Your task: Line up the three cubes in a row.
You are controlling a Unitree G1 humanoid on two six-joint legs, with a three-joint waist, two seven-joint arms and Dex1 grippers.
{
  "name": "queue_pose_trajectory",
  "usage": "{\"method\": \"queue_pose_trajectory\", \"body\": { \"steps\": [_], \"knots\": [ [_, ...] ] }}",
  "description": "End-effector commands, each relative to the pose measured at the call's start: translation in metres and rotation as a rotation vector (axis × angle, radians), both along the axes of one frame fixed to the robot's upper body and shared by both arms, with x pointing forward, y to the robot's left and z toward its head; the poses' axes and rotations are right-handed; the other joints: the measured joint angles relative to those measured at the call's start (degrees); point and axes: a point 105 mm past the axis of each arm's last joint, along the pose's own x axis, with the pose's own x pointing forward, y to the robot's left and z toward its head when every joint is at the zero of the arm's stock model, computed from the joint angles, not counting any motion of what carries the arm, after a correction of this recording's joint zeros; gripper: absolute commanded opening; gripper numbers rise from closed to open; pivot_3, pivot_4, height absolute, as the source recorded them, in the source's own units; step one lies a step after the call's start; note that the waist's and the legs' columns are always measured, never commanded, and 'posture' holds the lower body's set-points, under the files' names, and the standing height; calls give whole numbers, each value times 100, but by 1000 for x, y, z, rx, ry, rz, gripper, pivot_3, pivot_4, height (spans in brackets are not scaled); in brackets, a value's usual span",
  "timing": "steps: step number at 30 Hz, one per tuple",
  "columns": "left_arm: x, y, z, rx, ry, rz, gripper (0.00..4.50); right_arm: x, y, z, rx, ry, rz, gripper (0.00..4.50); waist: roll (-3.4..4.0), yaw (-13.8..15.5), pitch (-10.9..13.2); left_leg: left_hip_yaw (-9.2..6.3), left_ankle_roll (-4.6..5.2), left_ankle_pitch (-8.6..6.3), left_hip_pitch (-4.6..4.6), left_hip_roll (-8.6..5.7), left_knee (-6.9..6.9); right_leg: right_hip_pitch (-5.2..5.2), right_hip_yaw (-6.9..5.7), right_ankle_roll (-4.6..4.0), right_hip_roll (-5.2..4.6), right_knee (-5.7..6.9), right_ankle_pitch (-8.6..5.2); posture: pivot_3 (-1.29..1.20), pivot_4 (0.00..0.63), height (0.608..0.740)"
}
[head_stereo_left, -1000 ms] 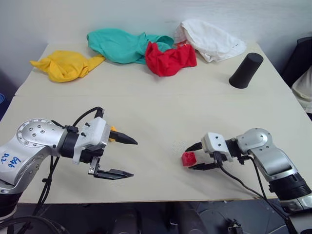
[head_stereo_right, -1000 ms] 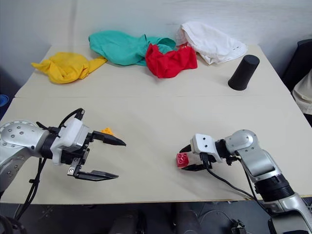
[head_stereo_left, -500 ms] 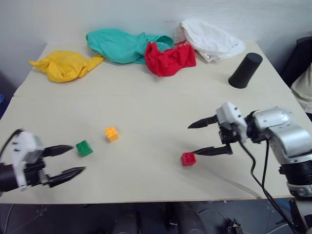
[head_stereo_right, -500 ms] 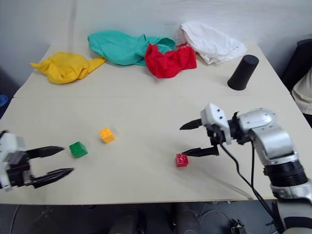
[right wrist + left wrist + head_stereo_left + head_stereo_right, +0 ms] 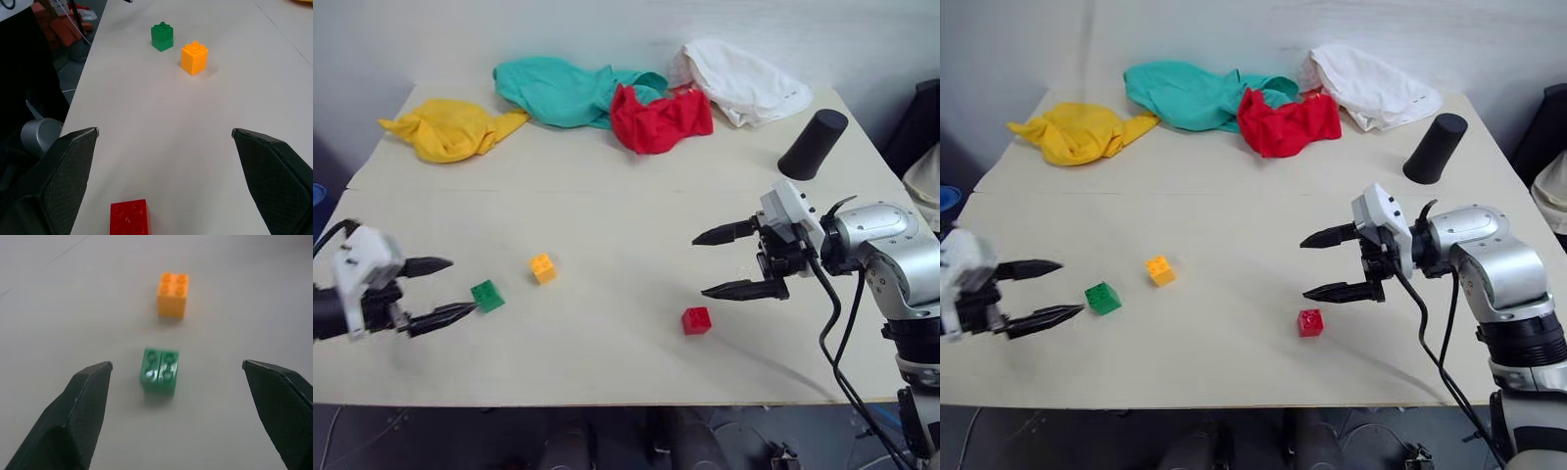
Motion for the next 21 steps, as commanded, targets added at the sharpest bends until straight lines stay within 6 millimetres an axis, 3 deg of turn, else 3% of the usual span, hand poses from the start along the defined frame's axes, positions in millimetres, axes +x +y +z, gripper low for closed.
{"method": "queue_pose_trajectory", "body": {
  "steps": [1, 4, 6, 11, 14, 17, 21],
  "knots": [
    [31, -14, -2, 57, 15, 17, 4500, -4, 1, 11, 17, -46, -10, 4481, 0, -14, 0, 1, -3, 5, -2, 1, 0, -2, -1, 0, 5, 1, 0, 0, 150, 740],
    [49, -35, -1, 100, 22, -60, 4500, -9, 4, 8, 20, -54, -18, 4481, 0, -7, 0, 11, -8, 12, -3, 6, -4, -7, 5, 1, 20, 4, 0, 0, 150, 740],
    [52, -36, -2, 120, 31, -79, 4500, -11, 6, 7, 21, -56, -20, 4481, 0, -20, 0, 14, -11, 15, -3, 8, -4, -9, 8, 1, 28, 3, 0, 0, 150, 740],
    [48, -7, 1, 157, 26, -74, 4500, -19, -1, 5, 22, -60, -50, 4481, -1, -10, 1, 23, -12, 14, -2, 17, -4, -13, 15, 0, 40, 1, 0, 0, 150, 740],
    [28, 15, -7, 169, 68, -96, 4500, -24, -9, 0, 21, -48, -68, 4481, -1, -7, 1, 23, -11, 14, -1, 17, -4, -14, 19, 0, 38, -1, 0, 0, 150, 740],
    [17, 22, -24, 216, 119, -117, 4500, -29, -13, -3, 19, -38, -62, 4481, -1, 6, 1, 23, -8, 12, 1, 13, -4, -12, 18, 0, 32, -4, 0, 0, 150, 740],
    [20, 26, -39, 233, 141, -89, 4500, -33, -12, -3, 24, -47, -41, 4481, -1, 49, 1, 17, -5, 13, 0, 10, -3, -9, 14, 1, 27, -3, 0, 0, 150, 740]
  ]
}}
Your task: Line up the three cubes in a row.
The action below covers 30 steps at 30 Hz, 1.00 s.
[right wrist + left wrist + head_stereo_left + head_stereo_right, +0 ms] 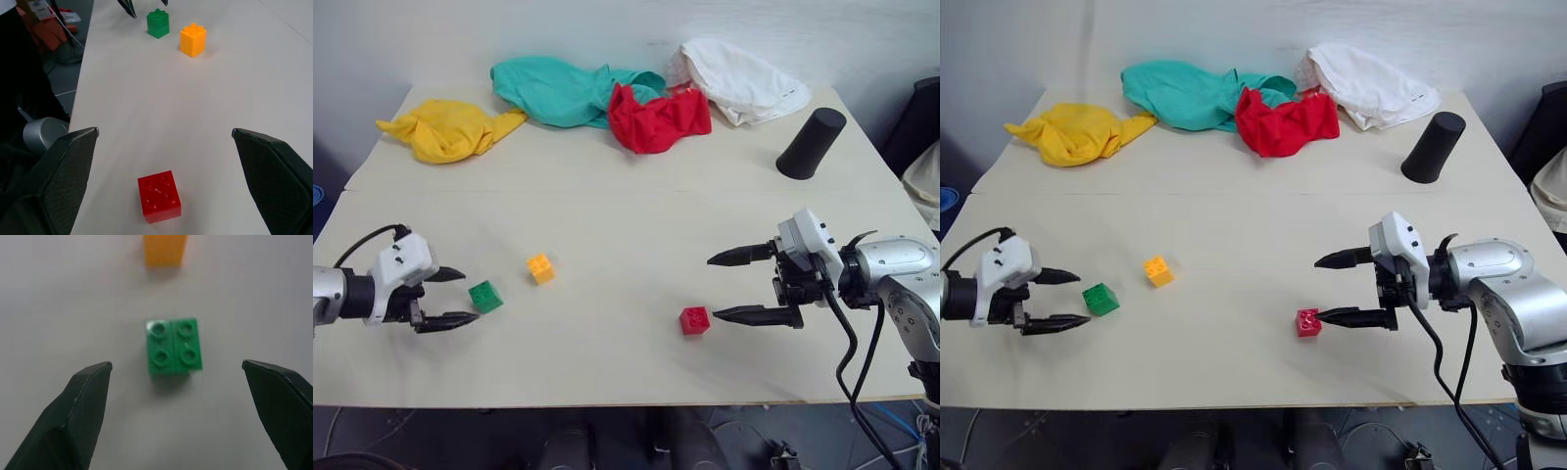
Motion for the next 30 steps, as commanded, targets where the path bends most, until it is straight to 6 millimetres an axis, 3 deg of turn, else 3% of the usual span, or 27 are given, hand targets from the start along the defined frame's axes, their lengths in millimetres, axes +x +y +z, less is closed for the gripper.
{"method": "queue_pose_trajectory", "body": {
  "steps": [1, 13, 17, 24, 30],
  "knots": [
    [8, 2, 0, 39, -38, 14, 4500, -8, 1, 13, 12, -75, 40, 4481, 0, 33, 0, -1, 1, 0, 0, -1, 0, 1, -1, 0, -1, 0, 0, 0, 150, 740],
    [18, -3, -24, -26, 22, 42, 4500, -4, 6, 8, 7, -118, 63, 4481, 0, -9, 0, 3, 0, 0, 0, 0, 0, 0, -2, 2, 3, 4, 1, 0, 150, 740],
    [15, 0, -27, -43, 44, 49, 3640, -5, 7, 6, -2, -122, 68, 4500, 0, -19, 0, 3, 0, 0, 0, 1, 0, 0, -2, 2, 3, 4, 1, 0, 150, 740],
    [16, -7, -22, -68, 26, 17, 1460, -8, 8, 6, -7, -116, 81, 4500, 0, -16, 0, 2, 0, 0, 1, 1, 0, 0, -1, 2, 2, 4, 1, 0, 150, 740],
    [-1, -36, -11, -111, 8, -161, 1463, -9, 9, 8, -20, -108, 86, 4500, 0, -20, 0, 2, 0, 0, 0, 2, 0, 0, -1, 2, 2, 4, 1, 0, 150, 740]
  ]
}}
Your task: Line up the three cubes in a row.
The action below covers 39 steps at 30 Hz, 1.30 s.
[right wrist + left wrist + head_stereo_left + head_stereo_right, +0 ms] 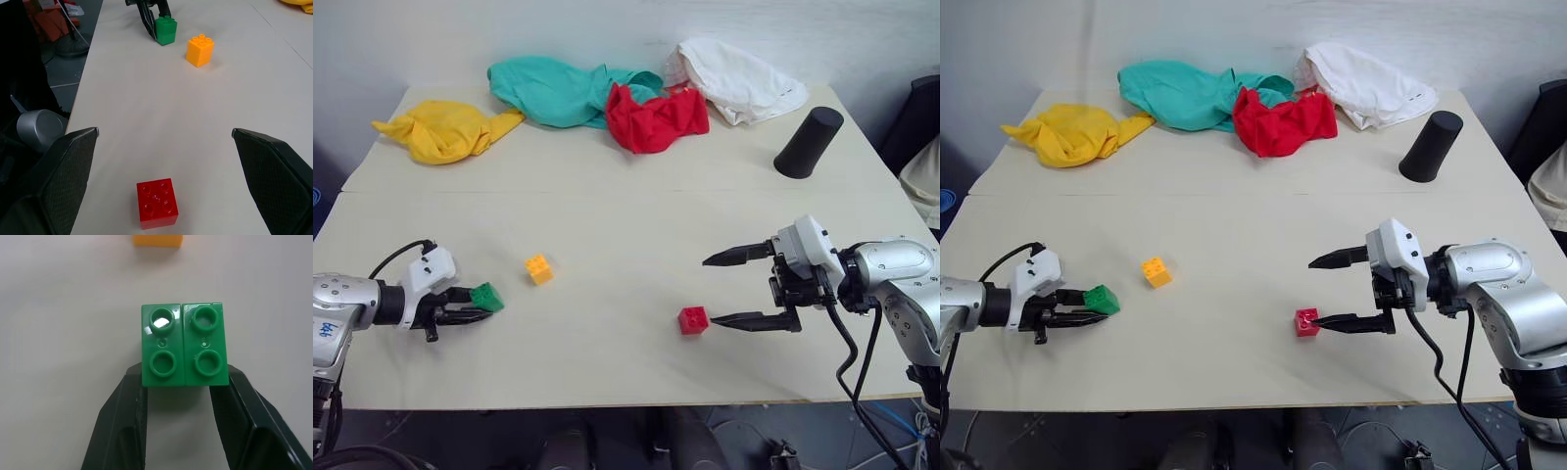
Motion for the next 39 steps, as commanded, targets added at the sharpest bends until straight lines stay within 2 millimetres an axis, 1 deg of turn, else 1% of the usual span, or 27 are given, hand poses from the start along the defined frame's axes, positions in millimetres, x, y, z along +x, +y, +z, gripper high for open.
{"method": "queue_pose_trajectory", "body": {
  "steps": [1, 2, 4, 6, 7, 9, 12, 13, 15, 21, 27, 36, 39],
  "knots": [
    [-11, -32, 23, -34, -73, -171, 1463, -6, 4, 6, -20, -15, 34, 4500, 0, 4, 0, -1, 0, 0, 0, 0, 0, 0, 0, 0, -1, 0, 0, 0, 150, 740],
    [-14, -41, 26, -30, -81, -216, 1463, -6, 4, 7, -25, -13, 35, 4500, 0, 4, 0, -1, 0, 0, 0, -1, 1, 0, 0, 0, -2, 1, 0, 0, 150, 740],
    [-19, -72, 33, -17, -118, -327, 1463, -8, 4, 7, -41, -5, 40, 4500, 0, 25, 0, -2, 0, 0, 0, -2, 1, 1, 2, 0, -4, 1, 0, 0, 150, 740],
    [-23, -94, 37, -20, -138, -396, 1463, -9, 4, 7, -55, 4, 44, 4500, 0, 51, 0, -3, 3, 2, 0, -7, 2, 4, 2, 1, -8, 0, 1, 0, 150, 740],
    [-24, -107, 35, -6, -145, -437, 1463, -11, 2, 5, -76, 7, 48, 4500, 0, 61, 0, -2, 4, 2, 0, -8, 2, 5, 3, 2, -8, 0, 1, 0, 150, 740],
    [-18, -129, 30, 20, -175, -464, 1463, -14, -2, -2, -123, 14, 49, 4500, 0, 99, 0, -2, 4, 2, 0, -11, 2, 5, 3, 3, -7, 0, 2, 0, 150, 740],
    [-10, -154, 25, 0, -173, -467, 1463, -17, -5, -6, -149, 29, 41, 4500, 0, 150, 0, 0, 4, 3, 0, -11, 7, 7, 9, 8, 6, 0, 4, 0, 150, 740],
    [-10, -164, 22, -8, -152, -485, 1463, -17, -6, -6, -150, 33, 34, 4500, 0, 153, 0, 1, 4, 3, 0, -10, 10, 7, 11, 9, 10, 0, 5, 0, 150, 740],
    [-11, -176, 13, 9, -110, -503, 1463, -18, -6, -6, -149, 37, 24, 4500, 0, 144, 0, 1, 4, 3, -1, -8, 15, 7, 14, 10, 16, 0, 5, 0, 150, 740],
    [-11, -188, -4, 46, -63, -525, 1463, -24, -5, -8, -154, 48, 8, 4500, 0, 149, 0, -1, -3, 5, 4, 2, 16, 6, 26, 9, 32, 3, 5, 0, 150, 740],
    [-6, -195, -7, 60, -68, -507, 1463, -26, -3, -6, -149, 48, -8, 4500, 0, 159, 0, -7, 3, 2, -4, -1, 37, 9, 28, 10, 29, 6, 6, 0, 150, 740],
    [-4, -193, -10, 110, -52, -490, 1463, -24, -1, -6, -146, 40, -15, 4500, 0, 157, 0, -8, 3, 2, -3, -1, 38, 9, 27, 10, 31, 7, 6, 0, 150, 740],
    [-4, -195, -8, 96, -49, -489, 1463, -22, 1, -4, -133, 39, -14, 4500, 0, 151, 0, -8, 3, 2, -3, 0, 38, 9, 27, 10, 32, 8, 6, 0, 150, 740]
  ]
}}
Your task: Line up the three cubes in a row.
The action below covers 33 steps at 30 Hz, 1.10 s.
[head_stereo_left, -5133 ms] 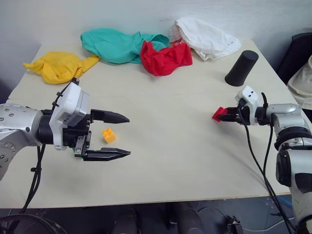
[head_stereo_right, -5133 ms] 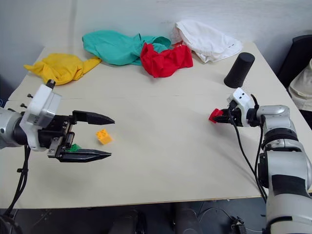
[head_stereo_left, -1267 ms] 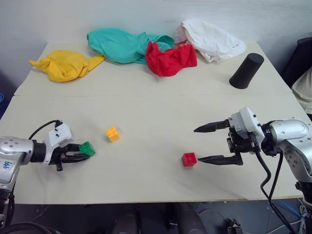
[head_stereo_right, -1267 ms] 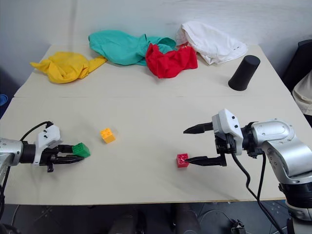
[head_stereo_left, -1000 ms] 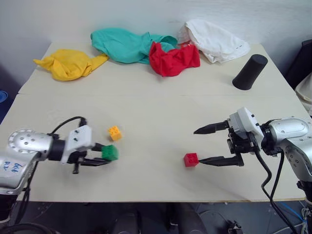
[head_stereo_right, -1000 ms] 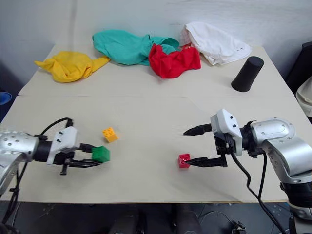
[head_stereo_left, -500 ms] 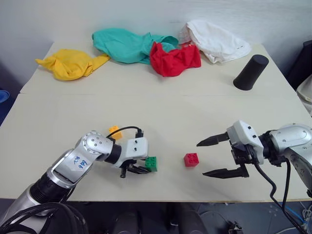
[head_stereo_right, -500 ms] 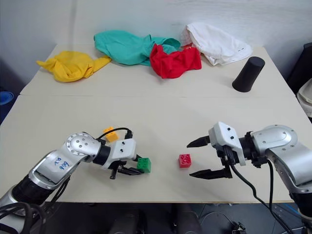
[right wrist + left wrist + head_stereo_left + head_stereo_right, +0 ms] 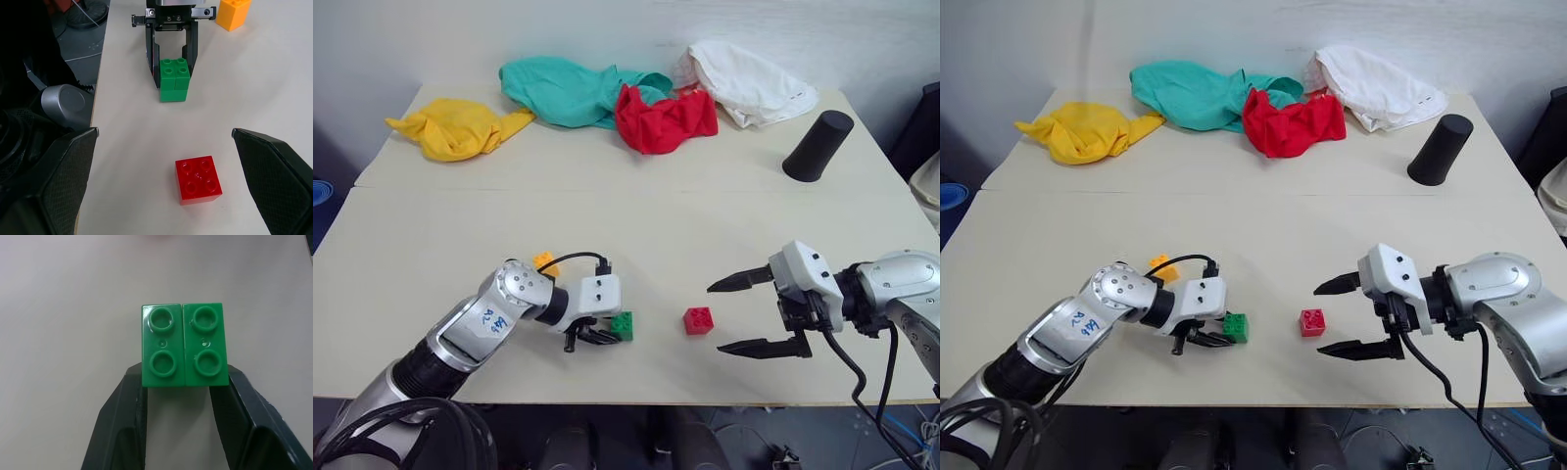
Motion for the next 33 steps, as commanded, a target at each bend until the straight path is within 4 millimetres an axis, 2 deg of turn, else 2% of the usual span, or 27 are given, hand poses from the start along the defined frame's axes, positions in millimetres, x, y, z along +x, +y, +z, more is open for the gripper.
{"method": "queue_pose_trajectory", "body": {
  "steps": [1, 2, 4, 7, 11, 12, 15, 19, 20, 22, 23, 24, 26, 29, 33],
  "knots": [
    [-2, -5, 7, -18, -9, -6, 1463, -1, 4, 9, 14, -37, 20, 4500, 0, -2, 0, 0, 0, 0, 0, 0, 0, 0, 0, 0, 0, 1, 0, 0, 150, 740],
    [-2, -5, 7, -21, -2, -1, 1463, 0, 4, 9, 15, -39, 20, 4500, 0, 2, 0, 0, 0, 0, 1, 0, 0, 0, 0, 0, 0, 1, 0, 0, 150, 740],
    [-2, -3, 7, -16, -5, 4, 2219, 0, 5, 9, 17, -40, 21, 4500, 0, 2, 0, 0, 0, 0, 0, -1, 1, 0, 0, 0, -1, 1, 0, 0, 150, 740],
    [-4, 2, 8, -11, -1, 4, 3110, 1, 6, 10, 26, -39, 22, 4500, 0, 2, 0, -1, 0, 0, -1, -1, 2, 0, 0, 0, -1, 1, 0, 0, 150, 740],
    [-6, 17, 13, -7, -2, 50, 4309, 3, 6, 11, 31, -39, 22, 4500, 0, -15, 0, -1, 0, 0, 0, 2, 1, 0, 1, 0, -1, 3, 0, 0, 150, 740],
    [-6, 22, 16, -7, -5, 67, 4469, 4, 6, 11, 31, -39, 22, 4500, 0, -22, 0, 0, 0, 0, 1, 2, 1, 0, 1, 0, 0, 2, 0, 0, 150, 740],
    [-7, 46, 23, 0, -17, 137, 4469, 6, 6, 11, 35, -41, 23, 4500, 0, -22, 0, 0, -1, 0, 1, 4, 1, 0, 1, -1, -1, 2, 0, 0, 150, 740],
    [-16, 91, 38, -10, -27, 276, 4469, 10, 6, 13, 45, -43, 27, 4500, 0, -34, 0, -1, -3, -2, 1, 7, 0, -1, 0, -2, -3, 0, -1, 0, 150, 740],
    [-19, 95, 40, -14, -29, 295, 4469, 11, 5, 13, 45, -43, 26, 4500, 0, -26, 0, -1, -3, -3, 1, 7, 0, -1, -1, -3, -4, 1, -2, 0, 150, 740],
    [-23, 129, 43, -19, -46, 424, 4469, 13, 4, 15, 52, -42, 26, 4500, 0, -25, 0, -2, -3, -3, 1, 6, 1, -1, -3, -4, -7, 0, -2, 0, 150, 740],
    [-27, 155, 44, -30, -62, 514, 4469, 15, 4, 16, 57, -42, 25, 4500, 0, -25, 0, -1, -1, -4, 1, 6, 1, -1, -3, -4, -8, -1, -2, 0, 150, 740],
    [-32, 173, 45, -44, -80, 567, 4469, 16, 3, 17, 61, -43, 24, 4500, 0, -40, 0, -1, 0, -5, 1, 6, 1, -1, -5, -5, -9, -1, -3, 0, 150, 740],
    [-38, 195, 44, -74, -108, 641, 4469, 18, 1, 18, 68, -42, 21, 4500, 0, -55, 0, 2, -2, -8, 3, 9, -2, -3, -7, -8, -8, -3, -5, 0, 150, 740],
    [-38, 217, 41, -77, -158, 710, 4469, 20, 1, 19, 74, -41, 19, 4500, 0, -4, 0, -2, 1, -10, 3, 8, -1, 0, -16, -9, -14, -4, -5, 0, 150, 740],
    [-23, 213, 47, -123, -189, 685, 4469, 22, 2, 22, 79, -44, 24, 4500, -2, 33, -1, -7, 11, -15, -1, -3, -1, 1, -23, -8, -34, -5, -5, 0, 150, 740]
  ]
}}
